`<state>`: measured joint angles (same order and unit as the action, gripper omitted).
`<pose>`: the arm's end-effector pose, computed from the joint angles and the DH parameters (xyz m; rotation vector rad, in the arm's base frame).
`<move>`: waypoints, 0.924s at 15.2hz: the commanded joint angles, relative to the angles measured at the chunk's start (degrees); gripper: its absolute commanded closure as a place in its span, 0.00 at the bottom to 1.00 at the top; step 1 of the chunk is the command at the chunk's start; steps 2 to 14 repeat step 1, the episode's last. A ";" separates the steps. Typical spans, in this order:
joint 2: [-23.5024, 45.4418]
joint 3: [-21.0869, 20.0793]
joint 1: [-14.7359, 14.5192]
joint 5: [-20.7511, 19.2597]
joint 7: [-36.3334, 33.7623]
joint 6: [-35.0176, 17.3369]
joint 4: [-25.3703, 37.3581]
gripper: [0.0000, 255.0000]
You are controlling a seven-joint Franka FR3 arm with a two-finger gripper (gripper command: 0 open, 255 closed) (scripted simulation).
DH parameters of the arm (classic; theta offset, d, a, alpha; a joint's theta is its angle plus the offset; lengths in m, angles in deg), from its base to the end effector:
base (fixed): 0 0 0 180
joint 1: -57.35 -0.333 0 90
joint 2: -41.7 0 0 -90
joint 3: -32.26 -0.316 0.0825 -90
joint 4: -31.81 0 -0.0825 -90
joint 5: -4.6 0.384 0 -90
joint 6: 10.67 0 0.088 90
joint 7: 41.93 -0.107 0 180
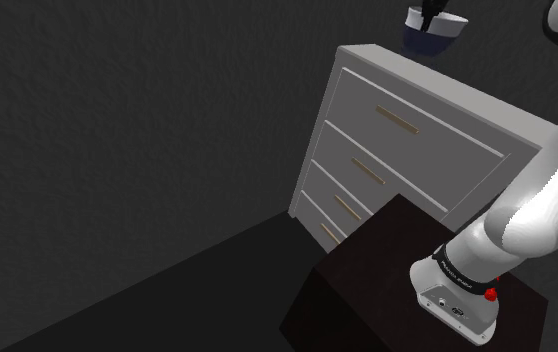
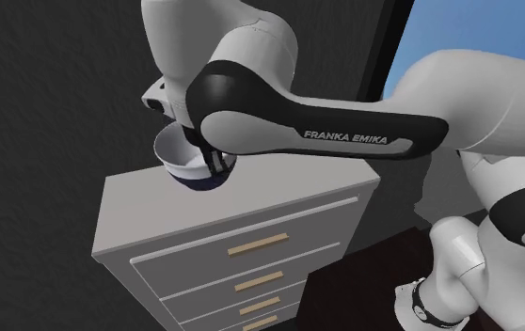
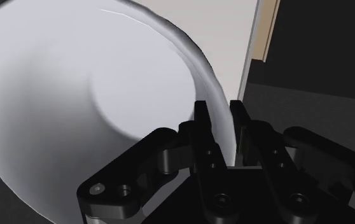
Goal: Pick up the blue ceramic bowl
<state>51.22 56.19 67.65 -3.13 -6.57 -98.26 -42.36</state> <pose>0.4991 -0.3270 0.6641 2.9280 0.0239 -0.0688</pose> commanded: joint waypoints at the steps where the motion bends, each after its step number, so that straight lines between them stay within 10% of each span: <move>1: 0.38 0.05 0.13 0.16 0.22 0.54 0.96 1.00; 14: 0.38 0.05 0.13 0.16 0.22 0.54 0.96 1.00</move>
